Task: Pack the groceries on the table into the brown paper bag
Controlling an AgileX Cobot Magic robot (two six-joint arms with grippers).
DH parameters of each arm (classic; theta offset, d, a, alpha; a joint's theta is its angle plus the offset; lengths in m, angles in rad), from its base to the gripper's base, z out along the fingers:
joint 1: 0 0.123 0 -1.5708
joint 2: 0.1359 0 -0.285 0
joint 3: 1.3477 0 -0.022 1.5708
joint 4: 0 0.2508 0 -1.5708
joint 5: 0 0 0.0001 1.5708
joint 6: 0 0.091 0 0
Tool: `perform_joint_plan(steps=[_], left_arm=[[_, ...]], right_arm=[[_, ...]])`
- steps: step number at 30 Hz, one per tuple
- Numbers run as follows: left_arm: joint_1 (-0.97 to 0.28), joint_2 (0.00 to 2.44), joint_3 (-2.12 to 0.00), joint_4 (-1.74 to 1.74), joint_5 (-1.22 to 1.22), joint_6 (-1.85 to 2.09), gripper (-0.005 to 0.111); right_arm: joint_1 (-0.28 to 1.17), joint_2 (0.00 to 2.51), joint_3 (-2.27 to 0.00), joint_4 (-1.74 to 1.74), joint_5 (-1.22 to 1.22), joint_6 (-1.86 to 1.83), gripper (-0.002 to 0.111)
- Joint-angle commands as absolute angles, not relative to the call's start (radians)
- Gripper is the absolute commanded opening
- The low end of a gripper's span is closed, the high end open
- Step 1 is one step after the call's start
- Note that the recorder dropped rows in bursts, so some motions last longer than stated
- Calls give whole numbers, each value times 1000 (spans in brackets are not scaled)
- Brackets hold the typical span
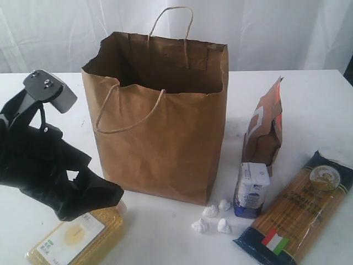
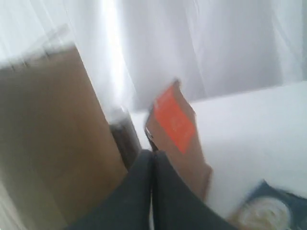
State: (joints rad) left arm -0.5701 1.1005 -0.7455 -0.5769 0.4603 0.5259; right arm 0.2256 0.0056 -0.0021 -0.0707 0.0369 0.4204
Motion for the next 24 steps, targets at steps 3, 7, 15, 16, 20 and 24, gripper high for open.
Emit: perform_joint_plan(steps=[3, 7, 15, 16, 20, 24], left_arm=[[-571, 1093, -752, -530, 533, 483, 90], [-571, 1093, -747, -507, 601, 446, 90], [-571, 1093, -699, -492, 701, 440, 74], [-571, 1093, -699, -497, 720, 440, 62], [-571, 1093, -701, -500, 860, 444, 1], [-571, 1093, -701, -500, 944, 369, 0]], right_arm=[[220, 0, 0, 0, -342, 687, 0], [239, 0, -14, -131, -151, 923, 0], [382, 355, -193, -1319, -357, 1679, 0], [385, 409, -218, -1399, -402, 1713, 0], [387, 761, -418, -1742, -619, 1803, 0], [387, 1027, -526, -1744, -770, 1713, 0]])
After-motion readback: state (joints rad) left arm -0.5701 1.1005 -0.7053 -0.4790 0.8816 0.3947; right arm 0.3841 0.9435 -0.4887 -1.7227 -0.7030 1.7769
